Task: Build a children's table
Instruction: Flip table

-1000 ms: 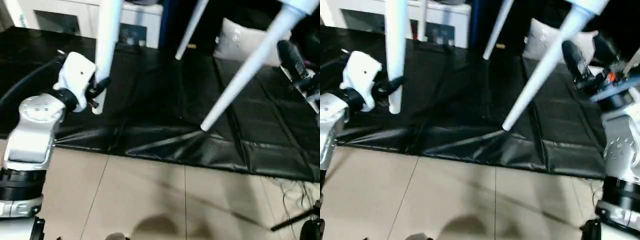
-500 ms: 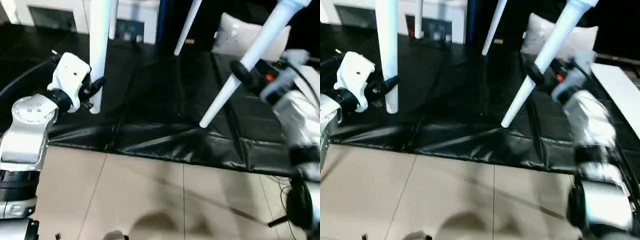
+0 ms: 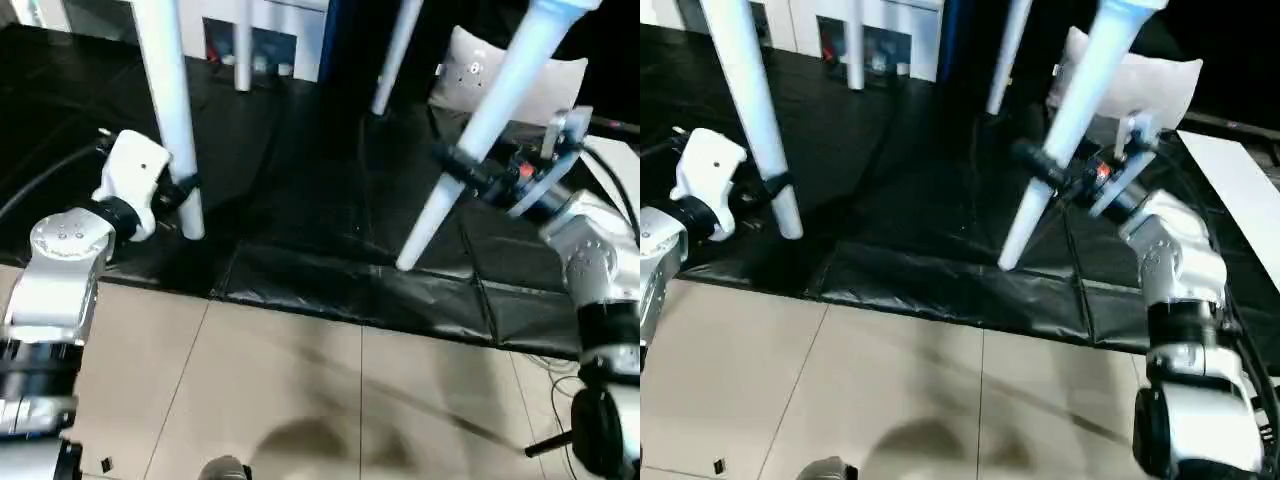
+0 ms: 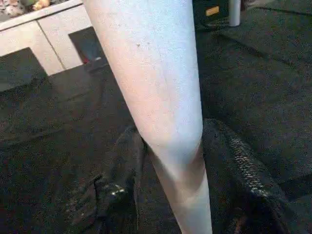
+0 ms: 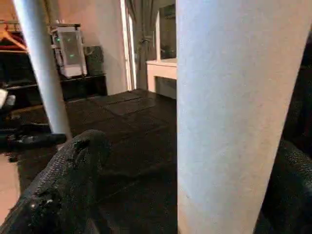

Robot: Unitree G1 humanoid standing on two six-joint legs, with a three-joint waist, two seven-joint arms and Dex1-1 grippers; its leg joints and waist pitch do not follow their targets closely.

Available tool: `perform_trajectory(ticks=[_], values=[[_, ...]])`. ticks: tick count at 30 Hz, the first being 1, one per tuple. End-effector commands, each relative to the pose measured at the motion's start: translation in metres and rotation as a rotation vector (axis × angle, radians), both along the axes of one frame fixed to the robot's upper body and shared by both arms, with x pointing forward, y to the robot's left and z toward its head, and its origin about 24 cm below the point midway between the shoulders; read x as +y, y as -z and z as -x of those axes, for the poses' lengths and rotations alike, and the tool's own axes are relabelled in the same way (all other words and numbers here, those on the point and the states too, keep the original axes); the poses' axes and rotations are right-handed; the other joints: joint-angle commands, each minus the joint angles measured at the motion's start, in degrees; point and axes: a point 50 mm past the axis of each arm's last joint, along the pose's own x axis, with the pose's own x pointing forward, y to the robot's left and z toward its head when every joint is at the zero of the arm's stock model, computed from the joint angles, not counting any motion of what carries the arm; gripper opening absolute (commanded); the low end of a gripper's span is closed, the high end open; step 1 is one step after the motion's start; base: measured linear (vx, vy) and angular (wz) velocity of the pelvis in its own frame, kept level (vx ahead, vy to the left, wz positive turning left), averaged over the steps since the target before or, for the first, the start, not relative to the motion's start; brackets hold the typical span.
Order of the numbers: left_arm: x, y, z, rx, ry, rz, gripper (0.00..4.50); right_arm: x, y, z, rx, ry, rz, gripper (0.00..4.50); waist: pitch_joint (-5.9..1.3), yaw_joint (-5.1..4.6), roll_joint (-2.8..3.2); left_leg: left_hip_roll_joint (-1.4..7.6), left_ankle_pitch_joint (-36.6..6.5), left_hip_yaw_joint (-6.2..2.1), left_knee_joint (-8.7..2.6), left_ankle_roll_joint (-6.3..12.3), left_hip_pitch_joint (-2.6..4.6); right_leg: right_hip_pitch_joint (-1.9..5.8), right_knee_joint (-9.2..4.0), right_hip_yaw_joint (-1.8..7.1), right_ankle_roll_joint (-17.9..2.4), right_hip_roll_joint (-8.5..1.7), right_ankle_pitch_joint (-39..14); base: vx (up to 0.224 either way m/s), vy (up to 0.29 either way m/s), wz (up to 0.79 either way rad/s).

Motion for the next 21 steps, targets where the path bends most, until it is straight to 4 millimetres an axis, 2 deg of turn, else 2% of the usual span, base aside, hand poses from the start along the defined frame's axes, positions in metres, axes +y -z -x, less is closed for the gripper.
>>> perform_trajectory(ticks=[1,2,4,5,8,10,11,12,14,15,16,17,18,19,21], values=[[-0.012,-0.006,-0.005,-0.038,0.040,-0.068,1.50,0.010,0.007,-0.001,-0.007,0.011,0.055,4.50,-4.17,-0.36,1.78,3.65,-8.1,-0.98,-4.59,-0.77,2.36,2.04,-3.87,2.85,-13.8,-4.48,0.3,0.000,0.000,0.00],[-0.011,-0.005,-0.005,-0.036,0.035,-0.061,1.50,0.008,0.010,-0.002,-0.002,0.041,0.066,4.50,-4.16,-0.42,1.62,3.63,-8.5,-0.97,-4.61,-1.37,2.36,2.00,-3.85,2.86,-13.7,-4.43,0.1,0.000,0.000,0.00],[-0.007,-0.002,-0.003,-0.036,0.028,-0.055,1.50,0.002,0.018,-0.003,0.008,0.109,0.102,4.50,-4.32,-0.44,1.82,3.58,-9.4,-1.02,-4.67,-2.62,2.47,2.00,-3.80,2.85,-13.7,-4.44,0.1,0.000,0.000,0.00],[-0.004,0.000,0.001,-0.037,0.016,-0.047,2.06,-0.003,0.026,-0.001,0.024,0.153,0.125,4.50,-4.35,-0.38,1.82,3.59,-9.1,-0.96,-4.65,-2.80,2.57,1.94,-3.77,2.88,-13.6,-4.38,1.0,0.000,0.000,0.00],[0.002,0.004,0.010,-0.040,-0.003,-0.027,2.24,-0.010,0.037,0.006,0.048,0.180,0.130,4.50,-4.44,-0.17,2.00,3.64,-8.5,-1.02,-4.65,-2.76,2.49,2.14,-3.55,2.85,-13.6,-4.33,3.3,0.000,0.000,0.00],[0.007,0.009,0.022,-0.051,-0.015,0.032,2.43,-0.016,0.045,0.017,0.058,0.180,0.127,4.50,-4.36,-0.35,1.71,3.64,-7.7,-1.03,-4.62,-1.86,2.18,2.42,-3.46,2.91,-13.6,-4.30,5.4,0.000,0.000,0.00],[0.011,0.016,0.037,-0.069,-0.017,0.124,2.51,-0.018,0.052,0.032,0.070,0.165,0.109,4.50,-4.26,-0.25,1.67,3.66,-7.0,-1.03,-4.58,-1.10,2.02,2.61,-3.42,3.01,-13.8,-4.45,6.5,0.000,0.000,0.00],[0.011,0.016,0.038,-0.071,-0.017,0.130,2.58,-0.019,0.052,0.033,0.071,0.164,0.107,4.50,-4.20,-0.10,1.85,3.78,-6.8,-1.09,-4.63,-0.77,1.93,2.73,-3.42,3.05,-13.8,-4.58,7.2,0.000,0.000,0.00],[0.014,0.023,0.053,-0.093,-0.003,0.227,2.73,-0.018,0.057,0.048,0.080,0.146,0.081,4.50,-4.17,-0.24,1.69,3.72,-7.7,-1.00,-4.72,0.65,1.98,2.65,-3.79,3.01,-14.1,-4.36,6.8,0.000,0.000,0.00],[0.012,0.027,0.063,-0.106,0.027,0.288,2.82,-0.017,0.060,0.056,0.091,0.135,0.066,4.50,-3.77,-0.34,1.93,3.66,-9.9,-0.96,-4.95,0.80,1.98,2.37,-4.23,3.05,-13.8,-4.32,3.3,0.000,0.000,0.00],[0.008,0.035,0.078,-0.106,0.075,0.384,2.89,-0.014,0.067,0.071,0.114,0.113,0.047,4.50,-3.55,-0.42,1.81,3.94,-12.7,-1.07,-5.30,0.21,2.02,2.32,-4.77,3.10,-13.3,-4.44,-1.2,0.000,0.000,0.00],[0.008,0.035,0.078,-0.105,0.076,0.386,2.96,-0.013,0.067,0.071,0.115,0.113,0.047,4.50,-3.12,-0.44,2.10,4.14,-16.0,-1.23,-5.71,-0.71,2.14,2.19,-5.34,3.19,-12.3,-4.55,-6.0,0.000,0.000,0.00],[0.006,0.040,0.085,-0.098,0.094,0.425,3.03,-0.011,0.070,0.077,0.127,0.101,0.040,4.50,-2.87,-0.62,2.00,4.15,-17.9,-1.23,-5.88,-1.15,2.23,1.90,-5.63,3.23,-11.8,-4.45,-8.7,0.000,0.000,0.00],[0.001,0.048,0.098,-0.064,0.139,0.493,3.21,-0.004,0.077,0.089,0.162,0.056,0.032,4.50,-2.44,-0.62,2.86,3.97,-21.6,-1.46,-6.21,-2.20,2.50,1.59,-6.15,3.35,-10.5,-4.49,-14.3,0.000,0.000,0.00],[-0.012,0.060,0.114,0.025,0.248,0.545,3.36,0.008,0.089,0.105,0.214,-0.030,0.049,4.50,-1.85,-0.87,2.68,3.99,-26.2,-1.64,-6.50,-3.09,2.78,1.21,-7.28,3.51,-8.3,-4.55,-21.4,0.000,0.000,0.00]])
